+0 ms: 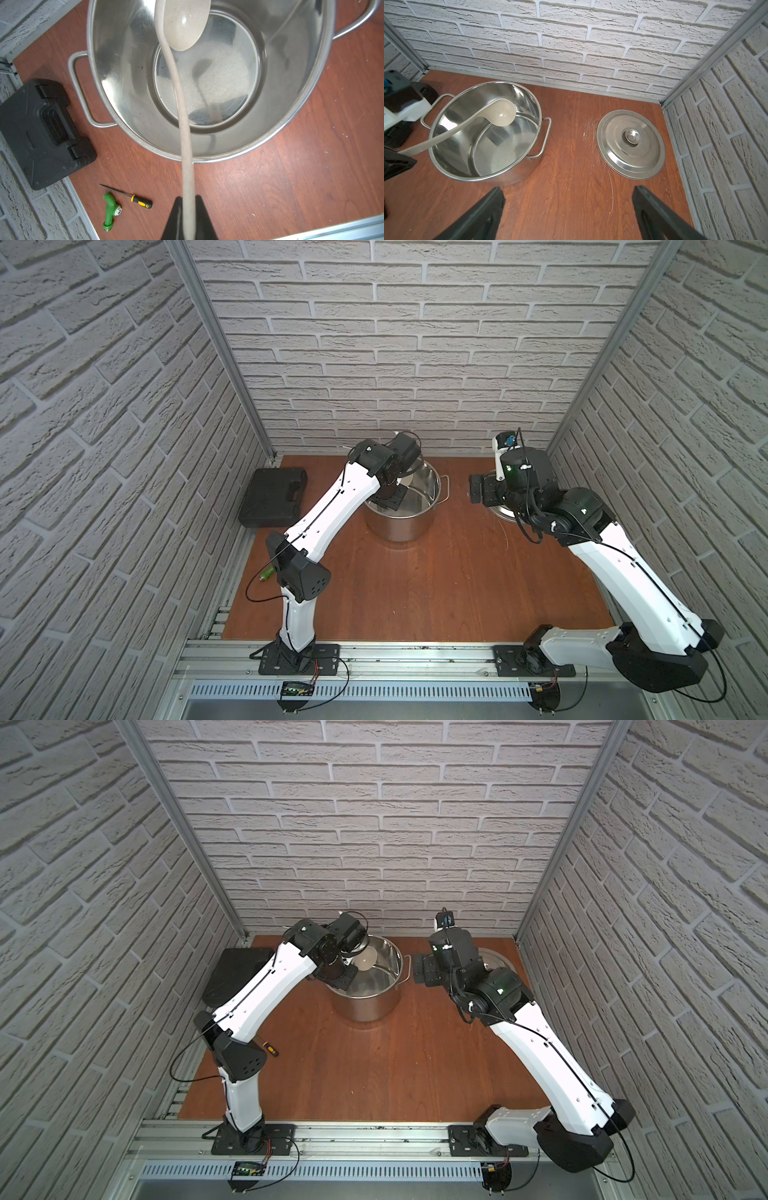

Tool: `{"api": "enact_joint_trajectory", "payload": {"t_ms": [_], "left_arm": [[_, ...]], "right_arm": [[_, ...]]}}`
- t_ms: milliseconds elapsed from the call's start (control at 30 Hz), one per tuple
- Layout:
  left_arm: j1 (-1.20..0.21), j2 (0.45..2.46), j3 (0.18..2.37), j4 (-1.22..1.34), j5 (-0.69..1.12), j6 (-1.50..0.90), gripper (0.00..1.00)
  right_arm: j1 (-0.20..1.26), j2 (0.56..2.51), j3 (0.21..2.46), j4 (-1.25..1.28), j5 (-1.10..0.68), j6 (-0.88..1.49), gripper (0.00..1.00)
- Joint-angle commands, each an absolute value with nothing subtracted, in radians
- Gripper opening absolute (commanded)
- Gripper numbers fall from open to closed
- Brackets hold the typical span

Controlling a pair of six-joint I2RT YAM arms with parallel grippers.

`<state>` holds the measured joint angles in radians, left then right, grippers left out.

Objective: Stir the soup with a spoon
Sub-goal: Stir the soup in the pan with a stick.

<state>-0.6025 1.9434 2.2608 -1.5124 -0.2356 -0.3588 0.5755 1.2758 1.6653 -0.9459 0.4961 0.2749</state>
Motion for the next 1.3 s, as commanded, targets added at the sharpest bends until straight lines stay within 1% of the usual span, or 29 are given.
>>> {"api": "enact_joint_trajectory", "payload": {"t_ms": [0, 167, 500, 867, 1100, 1267], "left_arm": [[-0.588, 2.009, 2.370, -1.605, -0.258, -0.383, 0.00], [-0.578, 2.097, 2.487, -1.681, -0.247, -0.394, 0.00], [-0.580, 2.110, 2.461, -1.643, -0.298, -0.390, 0.00], [-0.628, 2.180, 2.475, -1.608, -0.263, -0.358, 0.00], [-0.665, 2.176, 2.489, -1.569, -0.211, -0.344, 0.00], [-0.695, 2.163, 2.476, -1.624, -0.187, -0.336, 0.00]], "right_arm": [[0.567, 1.262, 1.639, -0.925, 0.483, 0.253, 1.00], [0.563, 1.238, 1.626, -0.922, 0.483, 0.251, 1.00], [0.558, 1.212, 1.586, -0.948, 0.460, 0.263, 1.00], [0.558, 1.155, 1.518, -0.913, 0.450, 0.291, 1.00], [0.558, 1.158, 1.509, -0.908, 0.441, 0.304, 1.00], [0.558, 1.169, 1.512, -0.897, 0.439, 0.302, 1.00]]}}
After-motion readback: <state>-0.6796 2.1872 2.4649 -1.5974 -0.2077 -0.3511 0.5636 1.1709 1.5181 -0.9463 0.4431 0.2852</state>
